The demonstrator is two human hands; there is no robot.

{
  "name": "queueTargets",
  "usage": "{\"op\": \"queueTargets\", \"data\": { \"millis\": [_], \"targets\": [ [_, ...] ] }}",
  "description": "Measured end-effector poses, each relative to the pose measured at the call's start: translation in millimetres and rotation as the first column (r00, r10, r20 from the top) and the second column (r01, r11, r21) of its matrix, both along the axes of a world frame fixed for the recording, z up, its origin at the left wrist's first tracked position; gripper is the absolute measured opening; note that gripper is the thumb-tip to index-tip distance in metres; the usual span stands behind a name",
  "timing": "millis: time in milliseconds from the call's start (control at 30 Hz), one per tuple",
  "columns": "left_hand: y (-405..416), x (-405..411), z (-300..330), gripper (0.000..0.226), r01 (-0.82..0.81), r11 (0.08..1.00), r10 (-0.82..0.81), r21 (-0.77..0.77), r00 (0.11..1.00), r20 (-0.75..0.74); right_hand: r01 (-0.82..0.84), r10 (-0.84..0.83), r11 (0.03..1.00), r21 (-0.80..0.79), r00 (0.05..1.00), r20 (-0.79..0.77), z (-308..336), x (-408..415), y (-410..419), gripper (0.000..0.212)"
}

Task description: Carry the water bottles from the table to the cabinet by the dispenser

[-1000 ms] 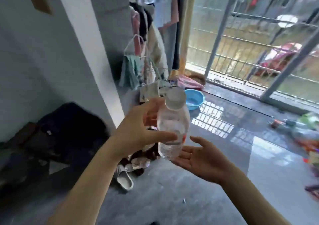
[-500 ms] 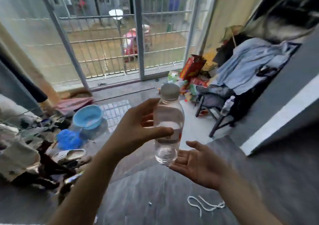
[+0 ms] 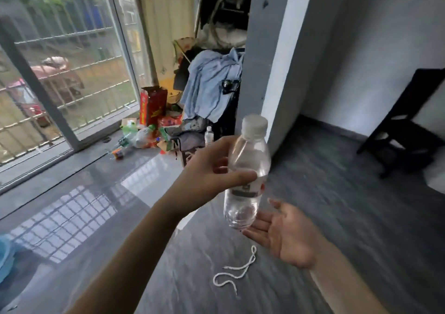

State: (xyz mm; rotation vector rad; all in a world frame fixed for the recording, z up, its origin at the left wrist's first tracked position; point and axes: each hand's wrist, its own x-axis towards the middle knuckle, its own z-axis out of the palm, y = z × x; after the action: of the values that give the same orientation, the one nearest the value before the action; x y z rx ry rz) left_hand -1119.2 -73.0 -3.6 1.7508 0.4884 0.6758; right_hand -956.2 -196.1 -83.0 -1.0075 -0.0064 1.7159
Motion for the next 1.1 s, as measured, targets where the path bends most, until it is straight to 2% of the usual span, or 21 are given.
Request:
{"op": "queueTargets", "data": {
  "millis": [200, 500, 733, 900, 1100],
  "targets": [
    [-6, 99, 6, 0.056, 0.207, 0.978, -0.208, -0.041, 0.978, -0.033, 0.180, -0.179, 0.983, 0.020, 0.983, -0.026, -4, 77, -28, 0.063],
    [-15, 233, 14, 0.054, 0.359, 0.931, -0.360, -0.063, 0.933, -0.011, 0.334, -0.332, 0.940, 0.070, 0.943, -0.040, 4, 189, -56, 0.070],
    [-1, 315, 9, 0.064, 0.461, 0.883, -0.462, -0.084, 0.887, 0.013, 0.415, -0.411, 0.905, 0.092, 0.910, -0.063, 0, 246, -56, 0.064],
    [19, 372, -2, 0.059, 0.466, 0.882, -0.458, -0.074, 0.883, 0.105, 0.479, -0.473, 0.874, 0.080, 0.877, -0.083, -3, 295, -37, 0.063],
    [66, 449, -8, 0.057, 0.514, 0.855, -0.499, -0.074, 0.853, 0.152, 0.532, -0.531, 0.842, 0.087, 0.846, -0.035, -1, 365, 0, 0.056]
  ]
}}
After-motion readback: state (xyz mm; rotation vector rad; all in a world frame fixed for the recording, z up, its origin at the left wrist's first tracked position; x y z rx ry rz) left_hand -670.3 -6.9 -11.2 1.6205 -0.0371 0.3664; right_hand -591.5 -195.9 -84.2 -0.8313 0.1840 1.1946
